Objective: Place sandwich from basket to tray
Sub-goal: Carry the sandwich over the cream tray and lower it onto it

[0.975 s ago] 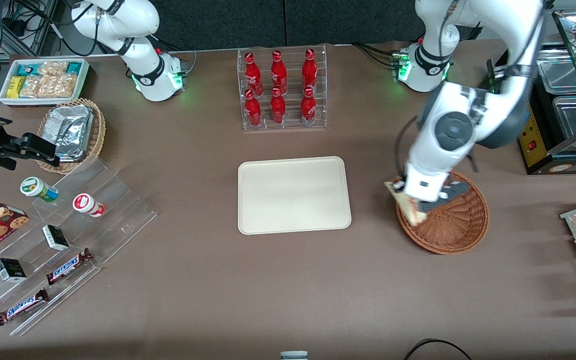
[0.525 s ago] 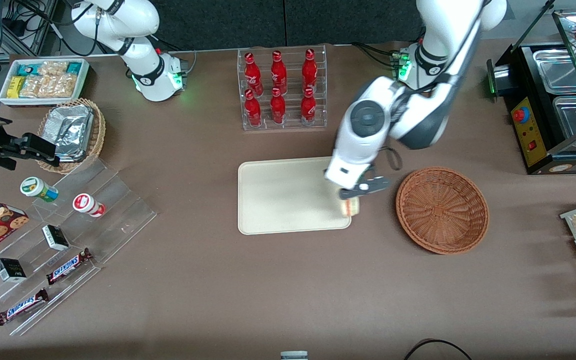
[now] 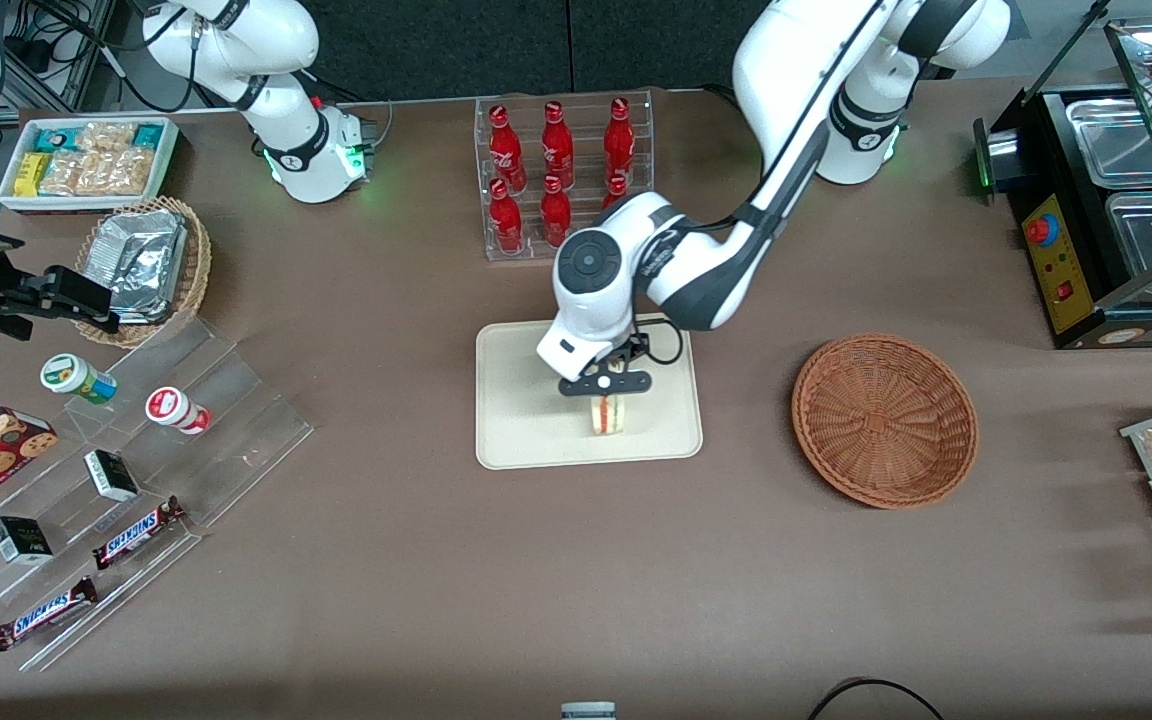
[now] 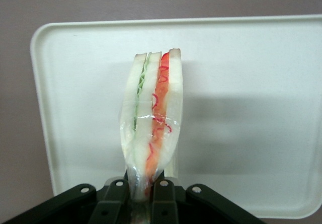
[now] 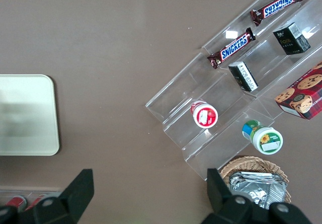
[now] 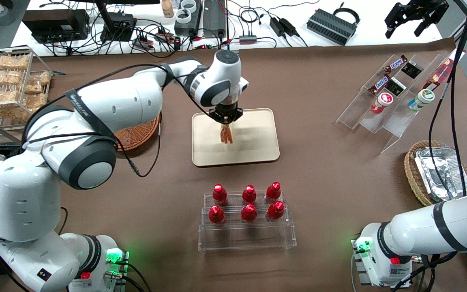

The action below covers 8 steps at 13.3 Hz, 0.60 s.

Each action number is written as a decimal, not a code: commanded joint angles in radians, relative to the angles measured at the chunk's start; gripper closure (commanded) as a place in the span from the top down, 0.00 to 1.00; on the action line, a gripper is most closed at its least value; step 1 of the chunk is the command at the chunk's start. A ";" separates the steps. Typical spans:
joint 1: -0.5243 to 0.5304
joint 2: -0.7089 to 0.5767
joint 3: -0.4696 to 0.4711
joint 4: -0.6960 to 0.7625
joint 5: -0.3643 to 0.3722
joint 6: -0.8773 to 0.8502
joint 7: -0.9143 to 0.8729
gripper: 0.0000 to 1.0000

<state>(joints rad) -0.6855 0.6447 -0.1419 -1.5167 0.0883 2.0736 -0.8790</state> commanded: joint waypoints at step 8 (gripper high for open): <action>-0.028 0.073 0.018 0.029 0.050 0.063 -0.005 0.00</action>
<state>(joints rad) -0.6952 0.6999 -0.1393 -1.5120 0.1223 2.1308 -0.8743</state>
